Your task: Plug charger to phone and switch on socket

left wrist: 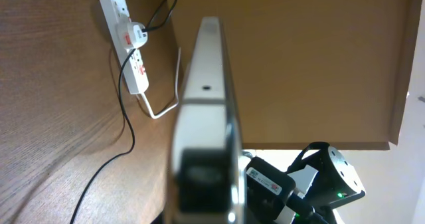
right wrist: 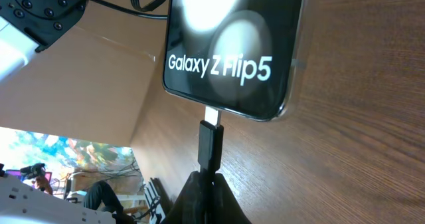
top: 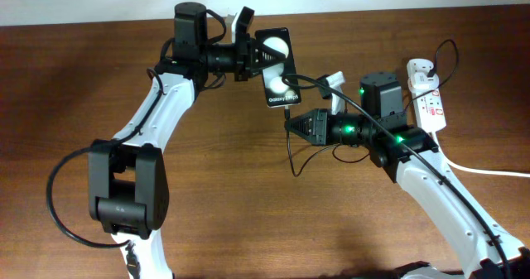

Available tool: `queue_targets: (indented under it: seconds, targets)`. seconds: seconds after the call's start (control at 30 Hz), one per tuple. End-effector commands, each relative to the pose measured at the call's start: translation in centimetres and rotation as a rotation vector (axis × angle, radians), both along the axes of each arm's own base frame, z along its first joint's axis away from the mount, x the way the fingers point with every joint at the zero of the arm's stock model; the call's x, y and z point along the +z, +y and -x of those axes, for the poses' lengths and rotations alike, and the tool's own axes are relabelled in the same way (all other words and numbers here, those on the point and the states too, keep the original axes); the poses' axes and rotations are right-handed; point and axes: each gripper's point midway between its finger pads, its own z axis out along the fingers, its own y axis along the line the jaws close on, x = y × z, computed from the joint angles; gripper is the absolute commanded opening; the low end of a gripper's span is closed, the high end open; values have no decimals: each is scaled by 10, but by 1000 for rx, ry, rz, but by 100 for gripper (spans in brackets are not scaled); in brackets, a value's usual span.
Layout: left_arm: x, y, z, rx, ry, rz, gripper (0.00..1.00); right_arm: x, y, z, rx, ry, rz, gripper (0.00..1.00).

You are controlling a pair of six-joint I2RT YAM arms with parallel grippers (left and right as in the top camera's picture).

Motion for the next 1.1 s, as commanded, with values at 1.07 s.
queue_targets:
  seconds: [1.07]
  targets:
    - [8,-12,16,-92,-77,33,0,10,-12,-18,-52,-61,-22,4]
